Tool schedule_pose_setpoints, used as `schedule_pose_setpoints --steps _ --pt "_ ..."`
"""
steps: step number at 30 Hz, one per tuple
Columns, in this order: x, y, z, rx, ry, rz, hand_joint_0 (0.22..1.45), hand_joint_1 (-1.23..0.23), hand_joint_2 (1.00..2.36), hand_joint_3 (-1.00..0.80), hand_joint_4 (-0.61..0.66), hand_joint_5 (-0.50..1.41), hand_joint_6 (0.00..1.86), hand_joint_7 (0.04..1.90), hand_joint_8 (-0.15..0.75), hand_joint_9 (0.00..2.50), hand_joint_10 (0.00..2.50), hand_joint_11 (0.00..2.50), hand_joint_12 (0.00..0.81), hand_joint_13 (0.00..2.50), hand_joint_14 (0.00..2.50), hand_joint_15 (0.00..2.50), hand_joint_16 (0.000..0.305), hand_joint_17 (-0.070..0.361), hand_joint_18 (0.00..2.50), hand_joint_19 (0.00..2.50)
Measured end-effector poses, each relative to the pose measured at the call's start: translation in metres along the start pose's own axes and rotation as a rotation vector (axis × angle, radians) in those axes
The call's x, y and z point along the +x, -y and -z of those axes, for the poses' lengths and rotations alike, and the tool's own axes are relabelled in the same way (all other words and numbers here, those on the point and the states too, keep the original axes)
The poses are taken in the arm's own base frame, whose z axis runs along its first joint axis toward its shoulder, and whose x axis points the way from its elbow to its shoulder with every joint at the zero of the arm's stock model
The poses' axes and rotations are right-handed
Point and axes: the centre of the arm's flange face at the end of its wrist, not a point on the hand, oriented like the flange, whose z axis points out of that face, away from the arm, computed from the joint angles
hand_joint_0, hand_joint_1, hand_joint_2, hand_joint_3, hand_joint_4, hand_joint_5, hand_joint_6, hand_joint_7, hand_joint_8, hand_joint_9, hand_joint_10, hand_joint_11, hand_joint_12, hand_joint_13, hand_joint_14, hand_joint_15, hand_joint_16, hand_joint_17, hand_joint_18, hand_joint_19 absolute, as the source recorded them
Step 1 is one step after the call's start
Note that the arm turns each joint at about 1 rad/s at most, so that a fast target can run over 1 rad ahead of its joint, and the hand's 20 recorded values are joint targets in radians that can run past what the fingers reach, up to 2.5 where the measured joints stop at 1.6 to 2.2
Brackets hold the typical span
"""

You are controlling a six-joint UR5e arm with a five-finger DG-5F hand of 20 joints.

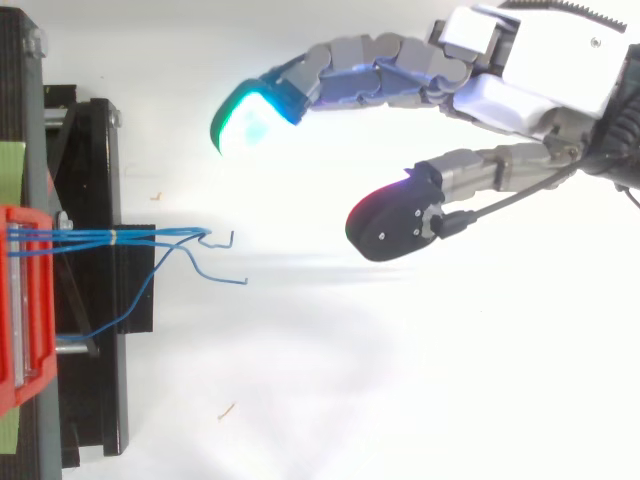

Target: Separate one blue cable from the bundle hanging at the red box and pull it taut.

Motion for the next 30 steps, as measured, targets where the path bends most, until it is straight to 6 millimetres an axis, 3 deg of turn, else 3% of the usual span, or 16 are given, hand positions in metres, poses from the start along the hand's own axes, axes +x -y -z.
schedule_pose_setpoints --steps 8,13,18,30 --pt "0.006 0.020 -0.007 0.012 0.015 0.015 0.56 -0.63 1.00 -0.50 0.21 -0.22 0.50 0.72 0.273 0.41 0.00 0.11 0.310 0.30 0.00 0.06 0.040 0.090 0.29 0.15" --pt "0.013 0.037 -0.027 0.009 0.004 -0.008 0.56 -0.63 1.00 -0.50 0.21 -0.22 0.50 0.72 0.272 0.41 0.00 0.11 0.311 0.30 0.00 0.05 0.040 0.090 0.29 0.15" --pt "0.015 0.034 -0.040 -0.010 -0.005 -0.017 0.56 -0.63 1.00 -0.50 0.21 -0.22 0.50 0.72 0.273 0.40 0.00 0.12 0.310 0.30 0.00 0.06 0.040 0.090 0.29 0.15" --pt "0.018 0.036 -0.045 -0.021 -0.006 0.001 0.56 -0.63 1.00 -0.50 0.21 -0.22 0.50 0.72 0.273 0.41 0.00 0.12 0.308 0.30 0.00 0.05 0.040 0.090 0.29 0.15"
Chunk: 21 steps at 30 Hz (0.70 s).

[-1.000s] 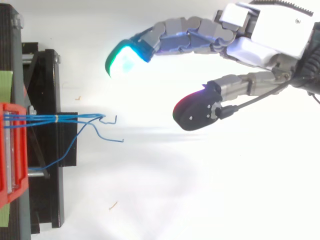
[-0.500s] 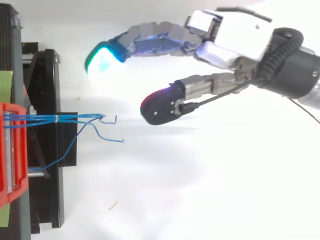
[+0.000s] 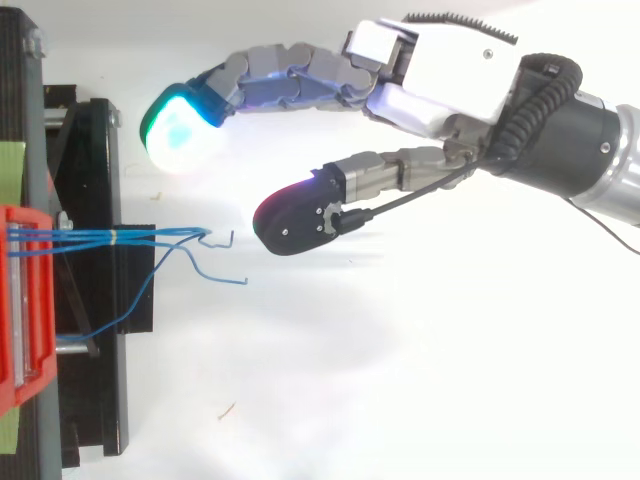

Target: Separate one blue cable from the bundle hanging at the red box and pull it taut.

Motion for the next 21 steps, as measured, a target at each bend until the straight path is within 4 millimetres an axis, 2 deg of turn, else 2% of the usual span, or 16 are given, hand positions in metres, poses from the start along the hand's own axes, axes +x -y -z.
schedule_pose_setpoints --steps 21 --pt "0.0067 0.0011 -0.0008 -0.007 -0.035 -0.004 0.56 -0.63 1.00 -0.50 0.22 -0.22 0.50 0.72 0.273 0.41 0.00 0.11 0.310 0.31 0.00 0.07 0.040 0.090 0.29 0.15"
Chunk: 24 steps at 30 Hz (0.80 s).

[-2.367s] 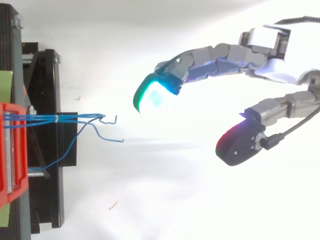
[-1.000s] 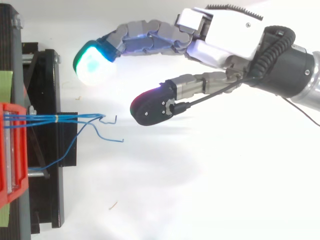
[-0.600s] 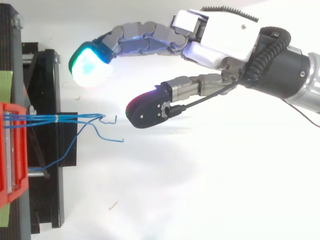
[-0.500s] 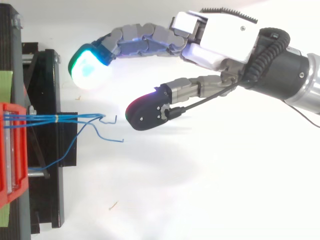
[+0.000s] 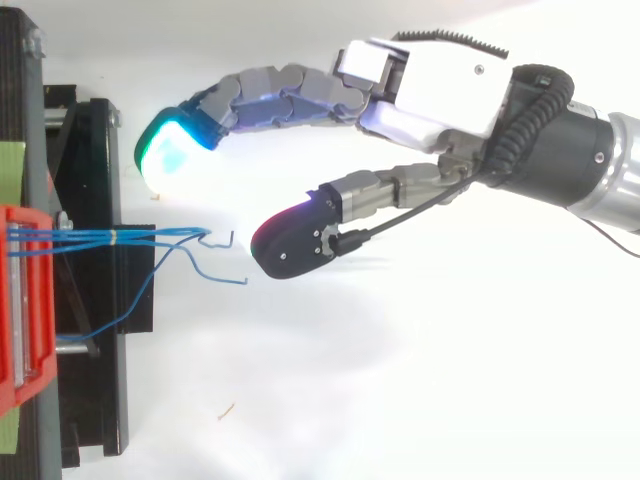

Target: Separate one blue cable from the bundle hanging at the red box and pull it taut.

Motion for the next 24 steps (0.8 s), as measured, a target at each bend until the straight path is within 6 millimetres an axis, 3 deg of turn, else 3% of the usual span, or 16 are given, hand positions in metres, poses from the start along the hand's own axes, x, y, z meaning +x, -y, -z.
schedule_pose_setpoints --steps 9,18,24 --pt "0.000 0.001 0.000 -0.001 -0.004 -0.001 0.56 -0.63 1.00 -0.50 0.22 -0.22 0.50 0.73 0.276 0.42 0.00 0.12 0.310 0.32 0.00 0.07 0.040 0.089 0.30 0.15" --pt "0.008 0.014 -0.016 -0.003 -0.041 -0.012 0.56 -0.63 1.00 -0.50 0.22 -0.22 0.50 0.72 0.277 0.43 0.00 0.11 0.309 0.33 0.00 0.07 0.039 0.089 0.30 0.15" --pt "0.012 0.010 -0.023 -0.009 -0.057 -0.028 0.56 -0.63 1.00 -0.50 0.22 -0.22 0.50 0.72 0.277 0.43 0.00 0.11 0.308 0.34 0.00 0.07 0.039 0.087 0.31 0.16"
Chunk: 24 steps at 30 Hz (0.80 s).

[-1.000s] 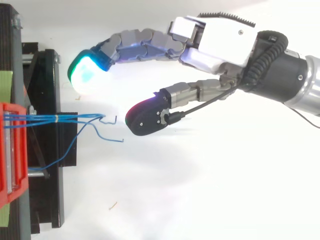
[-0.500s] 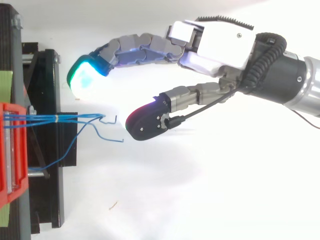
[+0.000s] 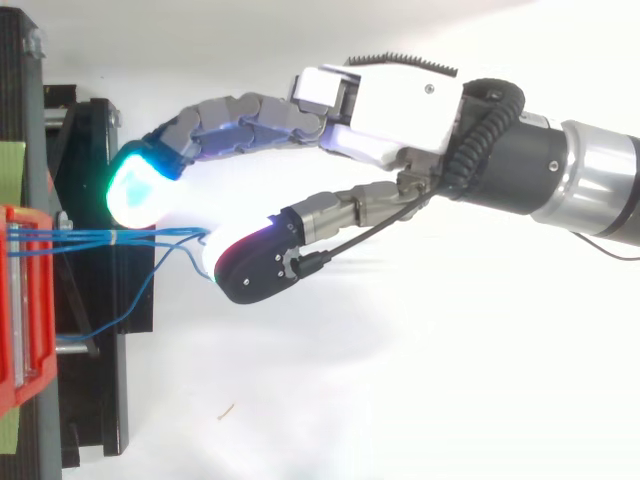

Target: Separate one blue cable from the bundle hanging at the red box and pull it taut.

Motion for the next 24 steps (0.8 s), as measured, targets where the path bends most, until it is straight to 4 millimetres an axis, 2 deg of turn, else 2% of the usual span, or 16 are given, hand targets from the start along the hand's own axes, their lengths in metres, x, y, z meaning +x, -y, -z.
schedule_pose_setpoints --steps 11,24 --pt "0.001 -0.007 -0.005 -0.043 -0.140 -0.078 0.57 -0.63 1.00 -0.50 0.22 -0.21 0.50 0.72 0.279 0.44 0.00 0.11 0.309 0.36 0.00 0.08 0.039 0.087 0.35 0.16" --pt "-0.008 -0.006 -0.006 -0.050 -0.164 -0.097 0.60 -0.63 1.00 -0.47 0.23 -0.19 0.50 0.78 0.277 0.48 0.00 0.13 0.305 0.40 0.00 0.09 0.037 0.083 0.38 0.17"
